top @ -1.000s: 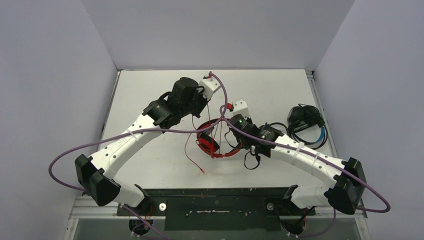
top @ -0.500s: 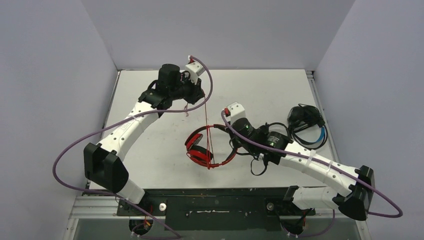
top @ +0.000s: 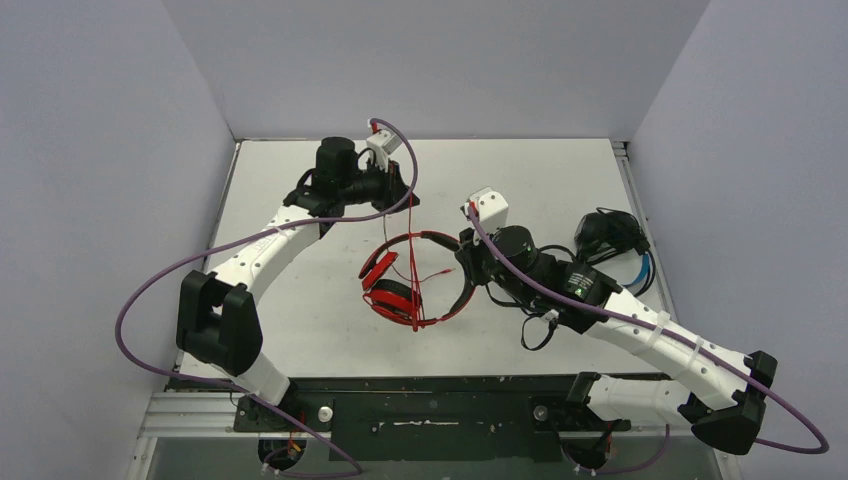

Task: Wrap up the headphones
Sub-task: Wrap the headphones cable around the headphones.

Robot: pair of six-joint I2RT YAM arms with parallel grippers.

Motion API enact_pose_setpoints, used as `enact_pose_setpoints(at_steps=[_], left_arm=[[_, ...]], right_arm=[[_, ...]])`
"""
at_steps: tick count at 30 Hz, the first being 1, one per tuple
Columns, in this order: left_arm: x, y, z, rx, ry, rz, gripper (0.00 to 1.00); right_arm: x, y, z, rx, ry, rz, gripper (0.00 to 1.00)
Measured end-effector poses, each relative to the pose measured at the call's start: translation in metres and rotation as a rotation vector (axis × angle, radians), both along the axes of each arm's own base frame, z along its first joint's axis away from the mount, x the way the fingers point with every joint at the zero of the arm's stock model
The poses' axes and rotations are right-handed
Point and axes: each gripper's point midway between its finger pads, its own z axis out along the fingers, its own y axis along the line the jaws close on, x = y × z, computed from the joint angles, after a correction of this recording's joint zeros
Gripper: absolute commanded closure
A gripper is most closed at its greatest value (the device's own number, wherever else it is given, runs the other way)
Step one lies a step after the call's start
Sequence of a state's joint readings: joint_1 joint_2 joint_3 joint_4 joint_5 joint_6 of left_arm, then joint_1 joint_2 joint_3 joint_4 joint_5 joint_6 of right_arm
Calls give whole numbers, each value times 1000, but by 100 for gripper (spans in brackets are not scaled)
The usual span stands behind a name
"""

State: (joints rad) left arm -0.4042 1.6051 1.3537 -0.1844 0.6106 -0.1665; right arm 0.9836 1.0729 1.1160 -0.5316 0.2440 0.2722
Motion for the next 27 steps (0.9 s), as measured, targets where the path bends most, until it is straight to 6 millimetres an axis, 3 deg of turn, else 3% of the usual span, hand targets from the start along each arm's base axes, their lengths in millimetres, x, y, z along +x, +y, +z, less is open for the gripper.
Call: enact_pose_setpoints(at_steps=[10,18,23,27], left_arm=[[-24,-13,-31,-146,121,-41,91],[-46,-21,-26,-263,128,-52,87],[-62,-38,-16,-326,111,-95,87],[-78,-56,-12,-364,102,-134,88]], right_arm=[[2,6,50,94,-62,9,100],[10,4,111,217,-158,-41,100],[19,3,166,335,-235,-103,100],[27,2,194,394,-271,-146,100]])
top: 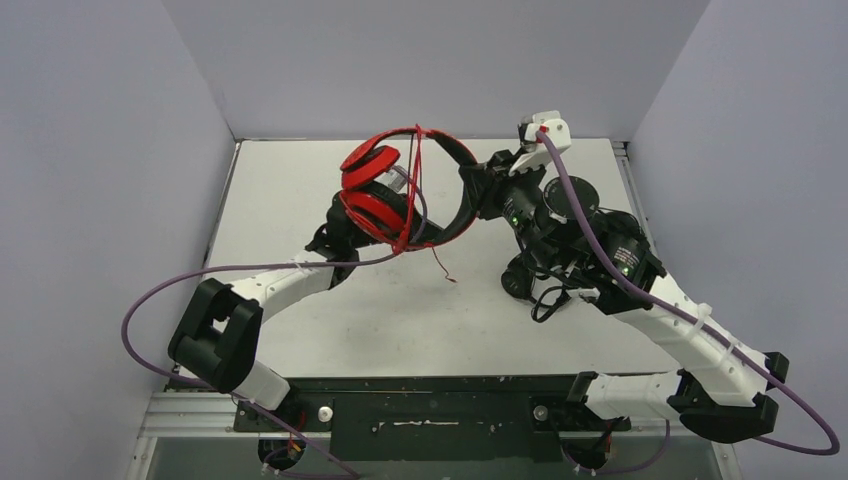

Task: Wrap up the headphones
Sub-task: Wrap the headphones cable around the headphones.

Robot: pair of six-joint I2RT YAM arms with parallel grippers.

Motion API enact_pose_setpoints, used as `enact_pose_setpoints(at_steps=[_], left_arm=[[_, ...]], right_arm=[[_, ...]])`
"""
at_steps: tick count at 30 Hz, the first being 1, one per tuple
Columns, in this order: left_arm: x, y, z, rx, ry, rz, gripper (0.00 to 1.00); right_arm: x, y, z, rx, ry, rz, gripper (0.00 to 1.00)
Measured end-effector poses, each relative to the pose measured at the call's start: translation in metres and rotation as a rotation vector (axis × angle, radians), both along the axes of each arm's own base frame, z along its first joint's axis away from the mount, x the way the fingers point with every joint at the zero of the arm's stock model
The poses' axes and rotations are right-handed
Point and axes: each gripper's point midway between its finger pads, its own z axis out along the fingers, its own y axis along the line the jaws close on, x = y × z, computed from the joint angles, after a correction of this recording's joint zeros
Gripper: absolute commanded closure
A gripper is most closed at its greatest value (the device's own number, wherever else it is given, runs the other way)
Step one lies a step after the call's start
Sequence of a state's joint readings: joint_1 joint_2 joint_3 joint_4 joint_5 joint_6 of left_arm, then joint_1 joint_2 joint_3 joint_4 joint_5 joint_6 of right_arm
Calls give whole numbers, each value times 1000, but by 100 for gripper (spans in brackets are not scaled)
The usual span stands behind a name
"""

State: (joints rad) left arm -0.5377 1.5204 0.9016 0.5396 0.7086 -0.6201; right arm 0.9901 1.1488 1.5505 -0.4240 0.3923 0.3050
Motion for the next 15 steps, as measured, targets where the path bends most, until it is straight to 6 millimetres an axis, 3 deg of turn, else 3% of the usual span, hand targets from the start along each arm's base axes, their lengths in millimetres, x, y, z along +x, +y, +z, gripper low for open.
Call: enact_pose_setpoints(at_steps=[10,15], left_arm=[[-18,-13,-1,-52,-6,-12,88],[-45,-20,-16,-47,28,-42,90]], right_arm=[[21,-30,32,67,-28,-230,100],[30,-54,39,63,-40,-379,100]])
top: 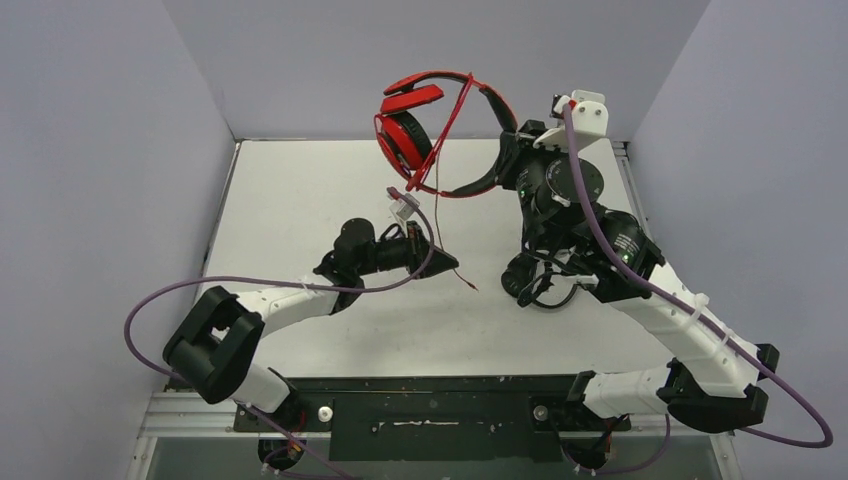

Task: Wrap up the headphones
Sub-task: Wrap the headphones cable around the headphones.

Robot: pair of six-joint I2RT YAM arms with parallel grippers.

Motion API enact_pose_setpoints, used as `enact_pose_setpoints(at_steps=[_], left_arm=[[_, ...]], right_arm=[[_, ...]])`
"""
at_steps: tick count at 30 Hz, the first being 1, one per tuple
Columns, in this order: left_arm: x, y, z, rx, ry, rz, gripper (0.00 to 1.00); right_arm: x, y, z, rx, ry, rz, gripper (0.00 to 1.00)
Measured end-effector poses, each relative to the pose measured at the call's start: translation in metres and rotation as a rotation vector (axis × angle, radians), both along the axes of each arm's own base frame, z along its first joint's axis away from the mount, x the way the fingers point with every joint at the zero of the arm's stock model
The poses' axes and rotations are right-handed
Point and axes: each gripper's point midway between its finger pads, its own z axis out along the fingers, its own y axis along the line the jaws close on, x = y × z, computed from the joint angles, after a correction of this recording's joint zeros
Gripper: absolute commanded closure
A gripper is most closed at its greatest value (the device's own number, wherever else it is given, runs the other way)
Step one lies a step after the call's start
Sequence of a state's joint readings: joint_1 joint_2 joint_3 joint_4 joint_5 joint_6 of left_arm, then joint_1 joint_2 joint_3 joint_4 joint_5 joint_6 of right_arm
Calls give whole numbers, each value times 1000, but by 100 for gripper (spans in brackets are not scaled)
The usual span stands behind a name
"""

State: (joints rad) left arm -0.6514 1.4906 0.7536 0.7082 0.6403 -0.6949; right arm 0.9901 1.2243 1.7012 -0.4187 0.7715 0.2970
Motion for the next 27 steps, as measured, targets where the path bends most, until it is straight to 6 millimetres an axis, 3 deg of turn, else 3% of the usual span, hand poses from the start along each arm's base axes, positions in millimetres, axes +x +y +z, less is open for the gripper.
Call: enact_pose_setpoints(at_steps=[4,9,14,22,27], left_arm=[[-21,0,-6,11,13,-12,92],[-37,7,15,17,-38,4,95],[-47,20,22,69,-77,31,99],[-62,31,6,203,-61,30,100],[-62,40,15,281,-94,67,100]], right_arm=[[10,-12,-1,-43,3,-112,100],[34,-27,-15,-119,41,-222,100],[72,-60,-46,-180,131,-343,100],[107,-119,-93,-175,271,-474,100],[117,-130,-138,-243,380,-498,100]])
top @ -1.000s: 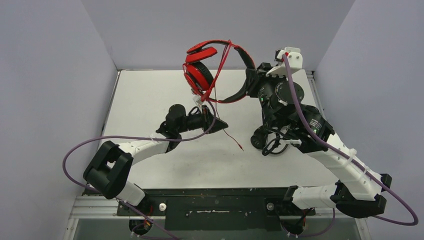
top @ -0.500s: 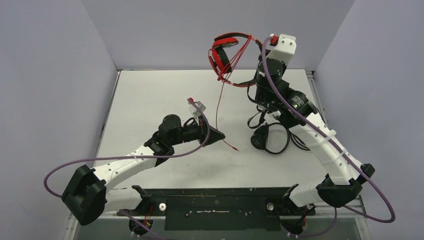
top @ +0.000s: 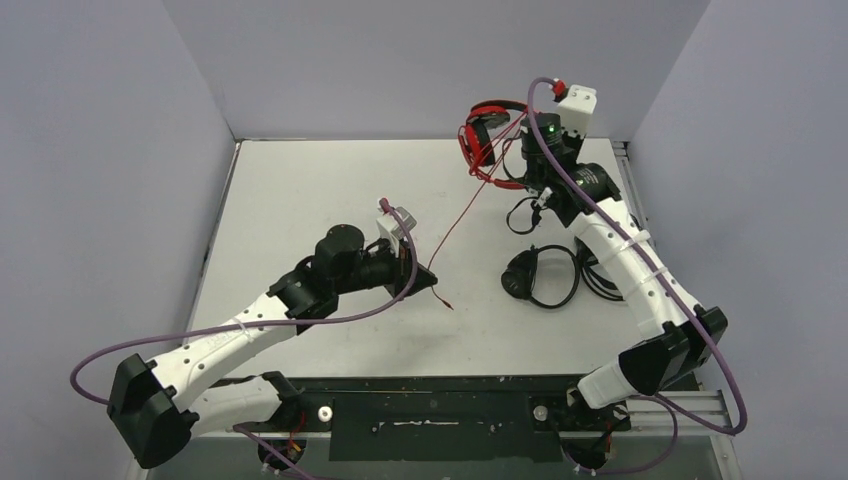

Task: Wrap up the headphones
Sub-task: Wrap the headphones cable around the headphones.

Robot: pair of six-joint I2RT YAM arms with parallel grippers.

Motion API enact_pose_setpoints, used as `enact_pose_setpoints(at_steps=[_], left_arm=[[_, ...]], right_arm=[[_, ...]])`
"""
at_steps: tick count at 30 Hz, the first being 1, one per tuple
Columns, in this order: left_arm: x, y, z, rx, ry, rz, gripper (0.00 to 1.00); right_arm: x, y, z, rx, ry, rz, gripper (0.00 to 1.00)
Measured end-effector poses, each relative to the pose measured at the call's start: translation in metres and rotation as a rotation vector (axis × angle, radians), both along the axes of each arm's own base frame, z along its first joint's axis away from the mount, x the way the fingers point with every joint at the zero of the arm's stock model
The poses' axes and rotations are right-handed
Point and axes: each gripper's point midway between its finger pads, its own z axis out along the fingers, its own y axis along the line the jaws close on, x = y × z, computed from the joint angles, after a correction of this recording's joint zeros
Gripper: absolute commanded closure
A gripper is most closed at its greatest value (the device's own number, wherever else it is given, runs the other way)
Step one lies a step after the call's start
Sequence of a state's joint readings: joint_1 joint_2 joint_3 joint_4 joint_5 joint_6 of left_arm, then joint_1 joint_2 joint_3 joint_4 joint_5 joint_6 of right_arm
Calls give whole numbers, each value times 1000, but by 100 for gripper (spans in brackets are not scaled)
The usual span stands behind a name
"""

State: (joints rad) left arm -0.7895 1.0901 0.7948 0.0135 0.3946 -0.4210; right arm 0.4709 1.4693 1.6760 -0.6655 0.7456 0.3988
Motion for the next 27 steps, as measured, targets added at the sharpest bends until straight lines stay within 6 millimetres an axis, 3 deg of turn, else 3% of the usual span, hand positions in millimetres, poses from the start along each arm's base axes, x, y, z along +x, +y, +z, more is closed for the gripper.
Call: enact_pose_setpoints(at_steps=[6,13,16,19,24,27], left_arm=[[10,15,15,126,-72,55,100],[36,44,37,330,-210,168,100],[53,52,48,410,-279,212,100],[66,55,51,476,-332,230,100],[81,58,40,574,-398,221,100],[89,59,37,616,-447,214,100]], right_arm=[[1,7,-63,-32,141,22,100],[-16,13,-126,-108,289,55,100],[-27,23,-151,-141,346,105,100],[-42,45,-177,-164,394,207,100],[-68,82,-200,-143,436,424,100],[-81,99,-200,-105,428,546,100]])
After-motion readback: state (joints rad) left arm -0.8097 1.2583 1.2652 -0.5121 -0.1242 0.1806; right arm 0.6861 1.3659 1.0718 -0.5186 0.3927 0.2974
